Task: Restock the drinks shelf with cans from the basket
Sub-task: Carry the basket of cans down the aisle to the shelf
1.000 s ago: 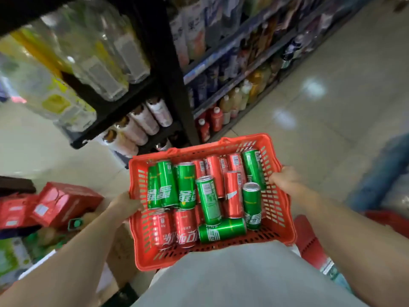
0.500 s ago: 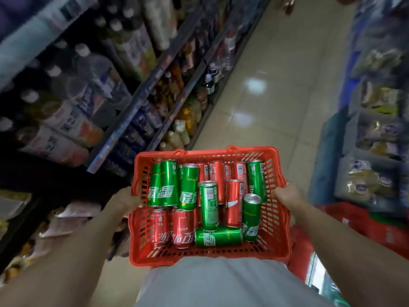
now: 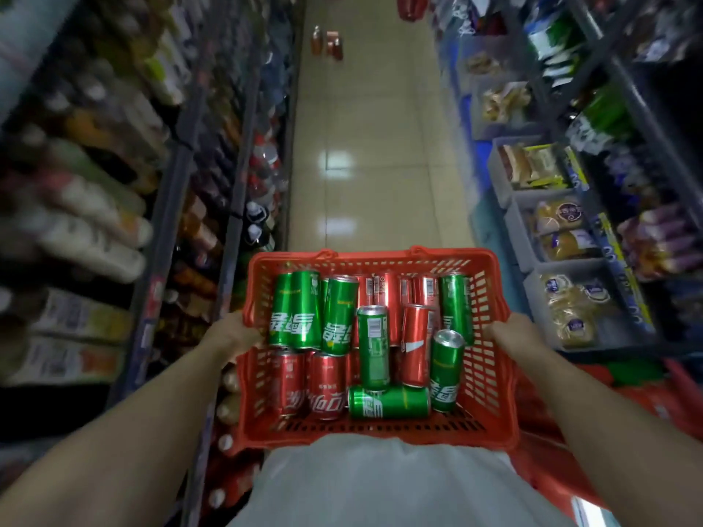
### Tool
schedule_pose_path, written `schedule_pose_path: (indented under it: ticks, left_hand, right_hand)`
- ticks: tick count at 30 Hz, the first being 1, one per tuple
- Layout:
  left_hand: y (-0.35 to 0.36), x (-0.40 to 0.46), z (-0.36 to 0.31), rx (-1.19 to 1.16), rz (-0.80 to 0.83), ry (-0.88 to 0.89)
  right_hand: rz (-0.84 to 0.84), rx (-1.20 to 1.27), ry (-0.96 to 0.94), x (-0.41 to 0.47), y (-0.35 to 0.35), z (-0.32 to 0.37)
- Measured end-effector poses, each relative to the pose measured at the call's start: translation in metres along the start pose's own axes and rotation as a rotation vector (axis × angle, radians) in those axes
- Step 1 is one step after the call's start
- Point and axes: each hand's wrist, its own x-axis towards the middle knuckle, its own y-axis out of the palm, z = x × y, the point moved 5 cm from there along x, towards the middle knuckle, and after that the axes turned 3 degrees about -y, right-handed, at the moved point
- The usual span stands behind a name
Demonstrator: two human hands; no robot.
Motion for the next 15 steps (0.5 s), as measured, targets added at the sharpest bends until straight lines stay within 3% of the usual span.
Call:
schedule_pose_path:
  ticks: [6, 15]
  left_hand:
    - [-0.03, 0.079, -0.116, 0.06, 0.026, 0.058]
    - [-0.073, 0.198, -0.278, -0.001, 0.026, -0.045]
  right_hand:
    - [-0.024, 0.073, 0.04, 0.076, -0.047, 0.069]
    - [0.02, 0.04, 0.015, 0.266, -0.13, 0.206]
